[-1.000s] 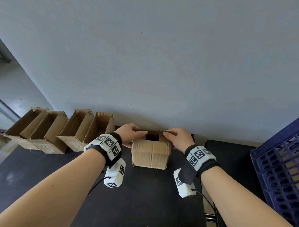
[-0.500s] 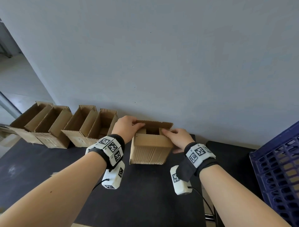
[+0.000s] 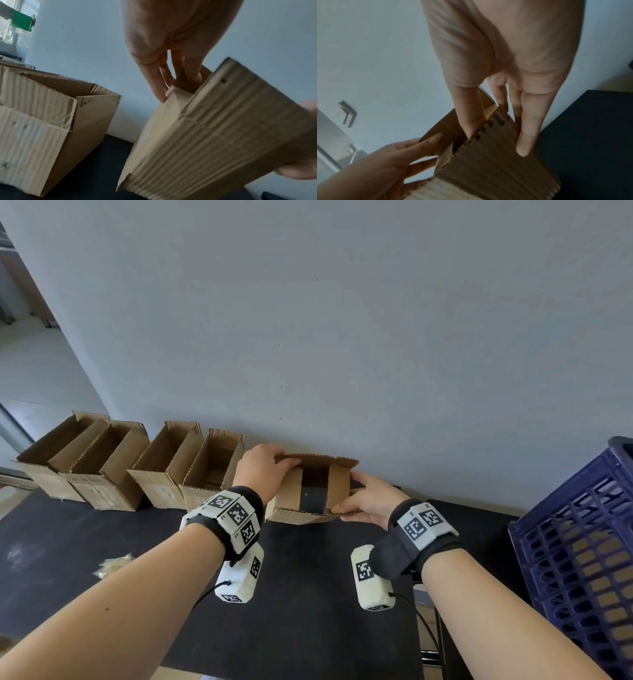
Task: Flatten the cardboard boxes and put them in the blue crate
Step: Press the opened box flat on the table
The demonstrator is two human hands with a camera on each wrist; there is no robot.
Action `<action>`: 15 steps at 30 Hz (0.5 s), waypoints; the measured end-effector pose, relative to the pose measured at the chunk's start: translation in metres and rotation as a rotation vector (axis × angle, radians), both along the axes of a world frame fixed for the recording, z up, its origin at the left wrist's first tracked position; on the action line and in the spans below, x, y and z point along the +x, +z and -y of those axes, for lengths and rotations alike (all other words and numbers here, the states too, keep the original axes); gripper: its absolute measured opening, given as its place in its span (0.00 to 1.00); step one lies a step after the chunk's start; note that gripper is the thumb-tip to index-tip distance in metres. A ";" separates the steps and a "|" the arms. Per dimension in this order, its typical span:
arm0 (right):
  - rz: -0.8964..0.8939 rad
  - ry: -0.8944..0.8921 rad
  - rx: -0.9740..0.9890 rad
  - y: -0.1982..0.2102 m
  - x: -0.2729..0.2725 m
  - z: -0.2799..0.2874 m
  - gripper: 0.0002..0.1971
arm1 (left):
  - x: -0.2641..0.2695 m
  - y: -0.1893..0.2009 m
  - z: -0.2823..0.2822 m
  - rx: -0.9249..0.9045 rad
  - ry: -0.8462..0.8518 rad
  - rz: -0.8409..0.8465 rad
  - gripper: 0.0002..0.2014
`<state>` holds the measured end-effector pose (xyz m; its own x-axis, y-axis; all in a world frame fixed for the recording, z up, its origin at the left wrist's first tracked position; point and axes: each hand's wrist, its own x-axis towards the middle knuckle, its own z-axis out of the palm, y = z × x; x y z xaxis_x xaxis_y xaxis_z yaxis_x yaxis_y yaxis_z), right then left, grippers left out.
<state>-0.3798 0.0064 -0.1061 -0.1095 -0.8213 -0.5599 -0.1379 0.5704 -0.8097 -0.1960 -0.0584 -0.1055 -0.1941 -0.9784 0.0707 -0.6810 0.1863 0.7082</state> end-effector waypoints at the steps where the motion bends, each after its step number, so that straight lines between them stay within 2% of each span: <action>1: -0.005 -0.007 0.013 -0.001 0.000 -0.001 0.45 | -0.002 0.000 -0.002 -0.002 -0.015 0.003 0.15; 3: -0.073 -0.020 0.035 -0.001 -0.001 -0.004 0.44 | -0.006 0.000 -0.006 -0.001 -0.047 -0.009 0.13; 9: -0.453 0.007 0.012 -0.007 -0.002 -0.009 0.41 | -0.015 0.007 -0.016 -0.044 -0.084 -0.039 0.12; 12: -0.486 0.009 0.017 -0.007 -0.002 -0.010 0.38 | -0.017 0.009 -0.017 -0.046 -0.096 -0.019 0.11; 15: -0.417 -0.018 0.011 -0.007 -0.002 -0.009 0.23 | -0.015 0.007 -0.016 -0.016 -0.079 -0.006 0.10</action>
<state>-0.3819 0.0152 -0.1129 -0.3427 -0.8116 -0.4732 -0.4427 0.5838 -0.6806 -0.2111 -0.0422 -0.0985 -0.2701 -0.9588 0.0878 -0.6594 0.2507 0.7088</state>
